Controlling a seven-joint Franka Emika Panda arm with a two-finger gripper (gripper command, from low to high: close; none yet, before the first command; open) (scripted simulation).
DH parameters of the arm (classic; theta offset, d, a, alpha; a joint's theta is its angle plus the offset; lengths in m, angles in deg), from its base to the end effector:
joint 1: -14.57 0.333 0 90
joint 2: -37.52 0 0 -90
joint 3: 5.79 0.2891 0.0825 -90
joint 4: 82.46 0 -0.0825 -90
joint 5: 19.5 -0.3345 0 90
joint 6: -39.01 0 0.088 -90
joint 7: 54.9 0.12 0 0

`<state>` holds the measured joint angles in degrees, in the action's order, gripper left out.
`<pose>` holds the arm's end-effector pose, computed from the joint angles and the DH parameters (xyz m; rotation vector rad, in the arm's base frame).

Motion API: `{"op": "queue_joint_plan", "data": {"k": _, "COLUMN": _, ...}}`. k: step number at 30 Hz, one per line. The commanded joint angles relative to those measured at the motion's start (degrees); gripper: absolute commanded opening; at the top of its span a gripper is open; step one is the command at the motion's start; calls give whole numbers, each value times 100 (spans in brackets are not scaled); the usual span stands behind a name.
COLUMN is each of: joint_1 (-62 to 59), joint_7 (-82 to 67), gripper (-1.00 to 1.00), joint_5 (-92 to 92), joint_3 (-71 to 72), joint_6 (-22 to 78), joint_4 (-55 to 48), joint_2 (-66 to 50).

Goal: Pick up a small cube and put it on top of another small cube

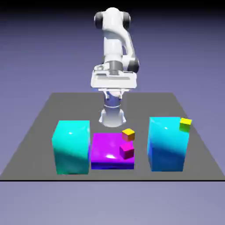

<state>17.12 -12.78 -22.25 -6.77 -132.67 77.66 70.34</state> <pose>0.3755 0.0068 0.4592 -2.4650 0.9752 -0.9849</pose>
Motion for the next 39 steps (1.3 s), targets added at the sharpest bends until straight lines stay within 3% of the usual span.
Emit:
{"op": "queue_joint_plan", "data": {"k": 1, "joint_1": 208, "joint_7": -170, "gripper": 0, "joint_5": -185, "joint_3": -67, "joint_6": 177, "joint_4": -64, "joint_2": -38}}
{"op": "queue_joint_plan", "data": {"k": 29, "joint_1": 5698, "joint_7": -7137, "gripper": 0, "joint_5": -2772, "joint_3": -1056, "joint_6": 3297, "joint_4": -1125, "joint_2": -2113}}
{"op": "queue_joint_plan", "data": {"k": 39, "joint_1": 5743, "joint_7": -9629, "gripper": 0, "joint_5": -541, "joint_3": -289, "joint_6": 1806, "joint_4": -506, "joint_2": -3169}}
